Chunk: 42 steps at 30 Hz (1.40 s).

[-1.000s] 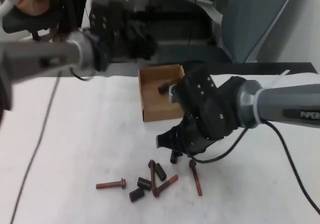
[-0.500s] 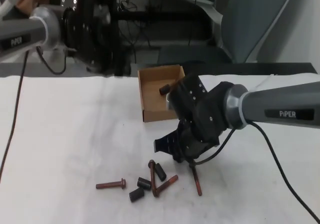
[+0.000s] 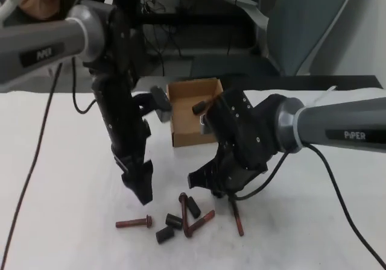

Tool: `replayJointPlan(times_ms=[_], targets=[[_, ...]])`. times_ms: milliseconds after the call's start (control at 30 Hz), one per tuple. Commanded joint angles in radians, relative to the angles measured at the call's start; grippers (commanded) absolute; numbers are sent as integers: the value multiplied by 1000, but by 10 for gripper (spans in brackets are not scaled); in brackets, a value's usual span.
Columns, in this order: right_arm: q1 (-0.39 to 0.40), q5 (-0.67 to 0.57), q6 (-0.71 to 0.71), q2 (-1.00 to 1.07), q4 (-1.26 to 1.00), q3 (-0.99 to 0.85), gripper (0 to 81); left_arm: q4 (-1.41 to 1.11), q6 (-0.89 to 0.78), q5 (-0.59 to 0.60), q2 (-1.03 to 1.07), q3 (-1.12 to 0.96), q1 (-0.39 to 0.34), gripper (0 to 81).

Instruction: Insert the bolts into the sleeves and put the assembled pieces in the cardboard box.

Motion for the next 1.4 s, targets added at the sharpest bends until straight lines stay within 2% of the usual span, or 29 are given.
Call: replayJointPlan(times_ms=[0,167,333,633,700,733,800,933,1033,1167,1267,1367], targets=[[-5,-18,-21,-38,3,0,6,20,22,-49,-16,-10,-25,700],[-10,-21,-89,-72,33,0,6,29,23,-102,-16,13,-34,700],[-20,-21,-123,-106,49,2,6,-86,25,-126,-16,107,-43,700],[-25,-21,-151,-129,62,2,6,-316,39,-145,-16,256,-107,700],[-25,-21,-151,-128,65,2,6,-376,46,-181,-16,284,-118,553],[-25,-21,-151,-133,67,2,6,-394,43,-215,-16,297,-124,396],[-25,-21,-175,-147,69,5,6,-390,43,-240,-16,311,-125,29],[-25,-10,-188,-226,50,19,6,-386,-54,-260,-34,315,-116,18],[-25,-5,-203,-332,15,54,6,-427,-111,-200,-105,314,-104,18],[-25,34,-226,-501,-53,165,6,-574,-298,-16,-289,345,-75,18],[-21,25,-205,-671,-167,321,6,-795,-468,121,-490,435,-60,18],[20,-84,-196,-830,-387,503,6,-1042,-647,215,-688,567,-63,18]])
